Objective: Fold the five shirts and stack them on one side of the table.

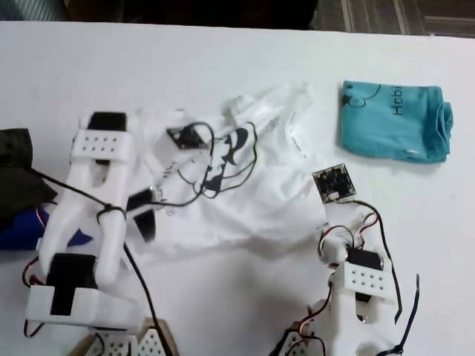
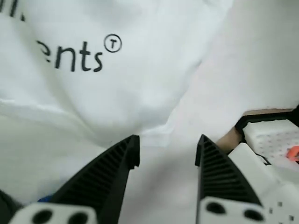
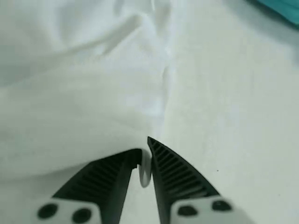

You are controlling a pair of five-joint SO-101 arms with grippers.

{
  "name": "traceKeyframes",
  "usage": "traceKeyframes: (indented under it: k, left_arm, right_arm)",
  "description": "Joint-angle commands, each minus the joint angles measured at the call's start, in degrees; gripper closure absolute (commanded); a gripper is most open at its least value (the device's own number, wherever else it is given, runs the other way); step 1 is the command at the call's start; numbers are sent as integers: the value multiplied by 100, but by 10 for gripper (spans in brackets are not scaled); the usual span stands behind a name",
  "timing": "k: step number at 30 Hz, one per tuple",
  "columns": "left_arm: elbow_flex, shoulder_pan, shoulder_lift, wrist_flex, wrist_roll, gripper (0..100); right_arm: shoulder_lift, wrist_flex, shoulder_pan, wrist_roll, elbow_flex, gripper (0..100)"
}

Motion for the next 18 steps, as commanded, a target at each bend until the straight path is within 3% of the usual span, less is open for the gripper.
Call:
traceKeyframes:
  k: [1,7,15,18]
  left_arm:
    - [646,70,-44,-387,-70,782]
    - [1719,246,-53,-1213,44,782]
    - [2800,-70,-18,-3508,527,781]
    - [2818,-202,-44,-3754,571,781]
  right_arm:
    - [-101,-101,-48,-18,-26,979]
    - [-101,-101,-48,-9,-26,979]
    - [-101,-101,-48,0,-26,979]
    - [-101,-101,-48,0,-26,979]
